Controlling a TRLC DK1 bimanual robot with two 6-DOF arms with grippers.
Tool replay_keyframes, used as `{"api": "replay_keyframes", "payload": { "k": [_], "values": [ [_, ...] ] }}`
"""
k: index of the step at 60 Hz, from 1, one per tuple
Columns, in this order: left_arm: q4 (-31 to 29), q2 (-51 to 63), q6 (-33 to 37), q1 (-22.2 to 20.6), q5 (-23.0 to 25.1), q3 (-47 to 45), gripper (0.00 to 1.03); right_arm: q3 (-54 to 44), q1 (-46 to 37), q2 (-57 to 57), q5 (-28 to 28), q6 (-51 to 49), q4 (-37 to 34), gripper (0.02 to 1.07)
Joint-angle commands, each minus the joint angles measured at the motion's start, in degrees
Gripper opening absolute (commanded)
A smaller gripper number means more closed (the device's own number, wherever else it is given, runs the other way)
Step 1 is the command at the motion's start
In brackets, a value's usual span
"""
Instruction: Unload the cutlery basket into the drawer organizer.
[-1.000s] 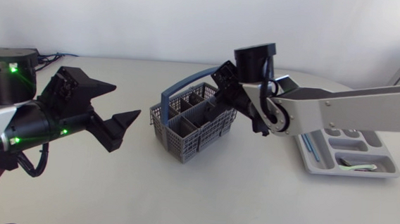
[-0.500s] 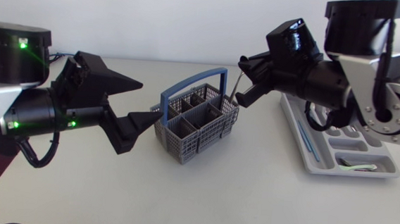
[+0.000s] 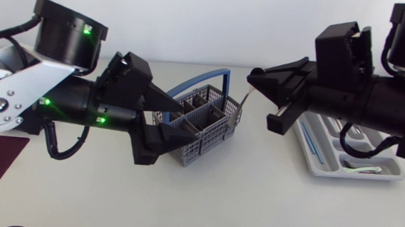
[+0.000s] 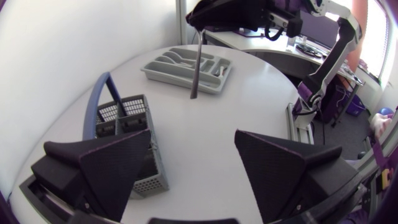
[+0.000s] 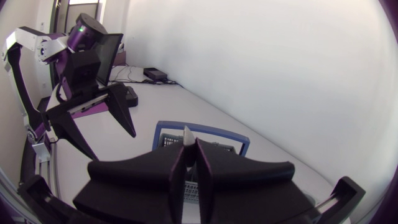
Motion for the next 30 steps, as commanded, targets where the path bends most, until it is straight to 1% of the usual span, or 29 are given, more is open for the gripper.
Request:
{"api": "replay_keyframes", "payload": {
  "k": [1, 3, 7, 21, 27, 30],
  "values": [
    [-2.3, 2.6, 1.2, -0.4, 3.2, 4.0, 0.94, -1.6, 0.6, -1.8, -1.5, 2.7, -1.2, 0.08],
    [-3.0, 3.3, 1.2, -0.4, 5.1, 4.8, 0.94, -1.6, 0.6, -2.3, -2.0, 3.1, -1.5, 0.08],
    [-3.1, 3.8, 1.2, -0.4, 7.0, 5.4, 0.94, -2.1, 1.2, -3.1, -2.7, 3.8, -1.9, 0.08],
    [-3.0, 4.9, 2.3, -1.8, 8.9, 6.0, 0.94, -2.6, 2.3, -5.3, -6.9, 6.3, -4.8, 0.08],
    [-3.0, 5.0, 2.8, -2.6, 9.2, 6.1, 0.94, -3.0, 3.2, -5.5, -7.6, 7.0, -4.9, 0.08],
    [-3.0, 5.1, 2.8, -2.8, 10.2, 6.1, 0.93, -3.1, 4.3, -5.5, -7.5, 7.5, -4.9, 0.08]
  ]
}}
